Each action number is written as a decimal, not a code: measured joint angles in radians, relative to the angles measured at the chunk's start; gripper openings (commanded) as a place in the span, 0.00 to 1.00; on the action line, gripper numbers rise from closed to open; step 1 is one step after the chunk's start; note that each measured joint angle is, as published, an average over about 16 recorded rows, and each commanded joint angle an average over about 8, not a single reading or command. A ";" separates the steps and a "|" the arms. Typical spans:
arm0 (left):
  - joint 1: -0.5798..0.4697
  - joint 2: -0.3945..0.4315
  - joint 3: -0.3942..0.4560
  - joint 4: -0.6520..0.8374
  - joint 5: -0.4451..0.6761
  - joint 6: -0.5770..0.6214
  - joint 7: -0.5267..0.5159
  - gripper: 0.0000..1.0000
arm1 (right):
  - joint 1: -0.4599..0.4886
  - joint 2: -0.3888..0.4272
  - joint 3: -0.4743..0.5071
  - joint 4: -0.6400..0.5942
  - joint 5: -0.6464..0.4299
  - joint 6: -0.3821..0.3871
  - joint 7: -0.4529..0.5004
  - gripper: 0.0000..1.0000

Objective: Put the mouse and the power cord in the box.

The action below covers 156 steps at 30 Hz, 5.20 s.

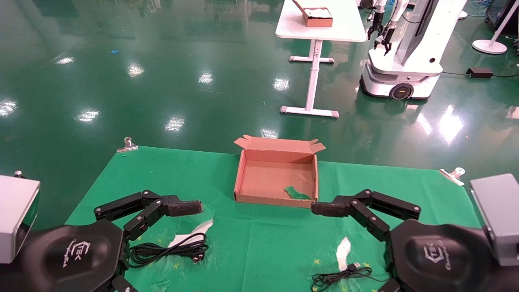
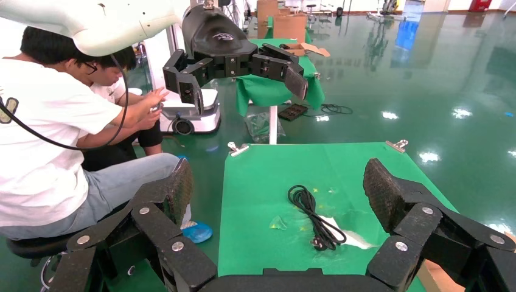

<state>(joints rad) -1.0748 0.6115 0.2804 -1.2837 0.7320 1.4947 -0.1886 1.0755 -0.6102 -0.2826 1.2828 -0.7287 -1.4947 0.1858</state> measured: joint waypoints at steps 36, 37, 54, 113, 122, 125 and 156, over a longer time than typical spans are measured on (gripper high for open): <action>0.000 0.000 0.000 0.000 0.000 0.000 0.000 1.00 | 0.000 0.000 0.000 0.000 0.000 0.000 0.000 1.00; 0.000 0.000 0.000 0.000 0.000 0.000 0.000 1.00 | 0.000 0.000 0.000 0.000 0.000 0.000 0.000 1.00; -0.085 -0.002 0.115 -0.049 0.329 -0.021 -0.013 1.00 | 0.054 0.040 -0.094 0.021 -0.205 0.019 0.140 1.00; -0.319 0.435 0.516 0.254 1.541 -0.383 -0.373 1.00 | 0.178 0.026 -0.252 0.051 -0.558 0.027 0.339 1.00; -0.320 0.435 0.514 0.262 1.534 -0.389 -0.362 1.00 | 0.293 -0.049 -0.378 0.034 -0.803 -0.035 0.367 1.00; -0.320 0.436 0.514 0.264 1.534 -0.389 -0.360 1.00 | 0.337 -0.098 -0.428 0.002 -0.899 -0.041 0.356 1.00; -0.320 0.436 0.514 0.267 1.533 -0.391 -0.358 0.00 | 0.559 -0.633 -0.645 -0.734 -1.288 0.170 0.039 0.00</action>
<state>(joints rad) -1.3953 1.0479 0.7941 -1.0168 2.2647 1.1036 -0.5464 1.6347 -1.2437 -0.9280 0.5490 -2.0169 -1.3251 0.2250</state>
